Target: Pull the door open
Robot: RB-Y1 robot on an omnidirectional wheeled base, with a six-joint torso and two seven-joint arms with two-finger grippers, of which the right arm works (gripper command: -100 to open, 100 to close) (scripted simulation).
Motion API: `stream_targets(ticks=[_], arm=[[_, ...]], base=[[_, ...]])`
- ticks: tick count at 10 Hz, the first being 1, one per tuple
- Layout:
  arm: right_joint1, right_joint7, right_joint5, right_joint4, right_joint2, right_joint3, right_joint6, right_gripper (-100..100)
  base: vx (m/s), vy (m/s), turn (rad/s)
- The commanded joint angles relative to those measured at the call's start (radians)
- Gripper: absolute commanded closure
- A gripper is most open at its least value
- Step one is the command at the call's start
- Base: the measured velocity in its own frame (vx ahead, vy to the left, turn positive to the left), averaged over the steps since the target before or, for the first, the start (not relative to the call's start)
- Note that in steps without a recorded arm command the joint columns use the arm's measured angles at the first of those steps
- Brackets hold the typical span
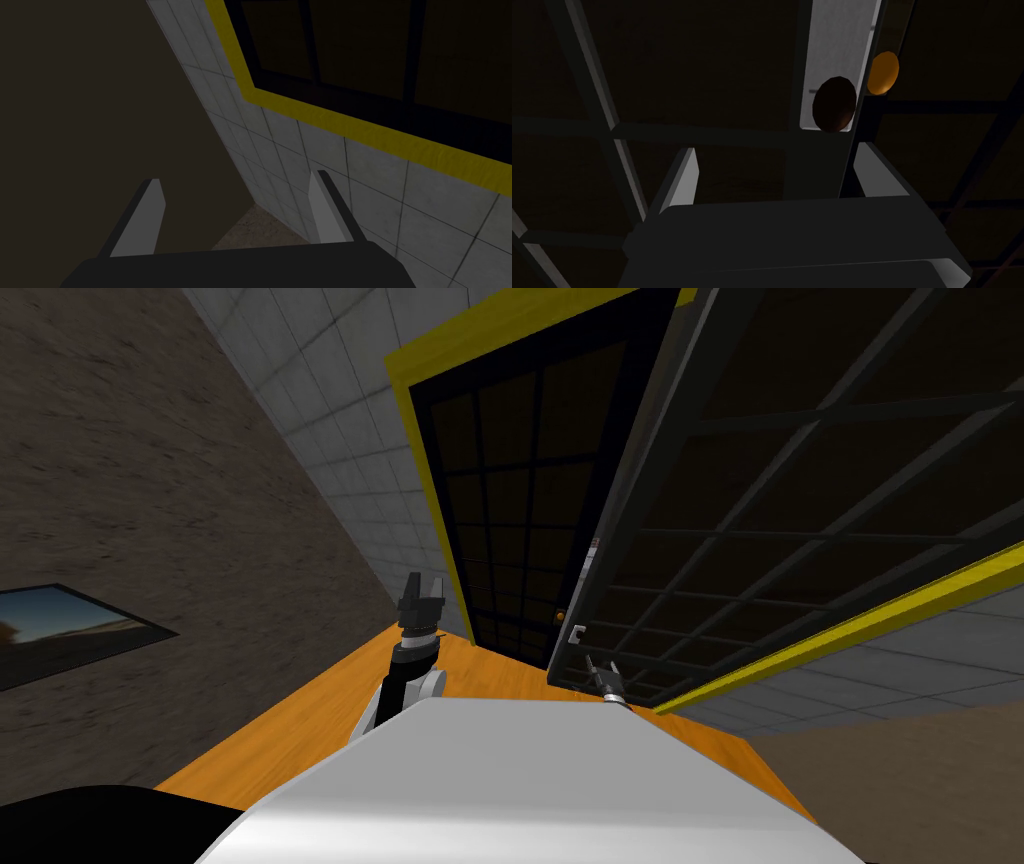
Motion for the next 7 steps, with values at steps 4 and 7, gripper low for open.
stream_targets(ticks=[4,7], arm=[[-0.048,0.0,-0.002,-0.003,0.016,0.008,-0.008,-100],[-0.035,-0.006,0.0,-0.017,0.016,0.009,0.0,100]], base=[[0.21,0.004,0.082],[0.014,0.004,0.002]])
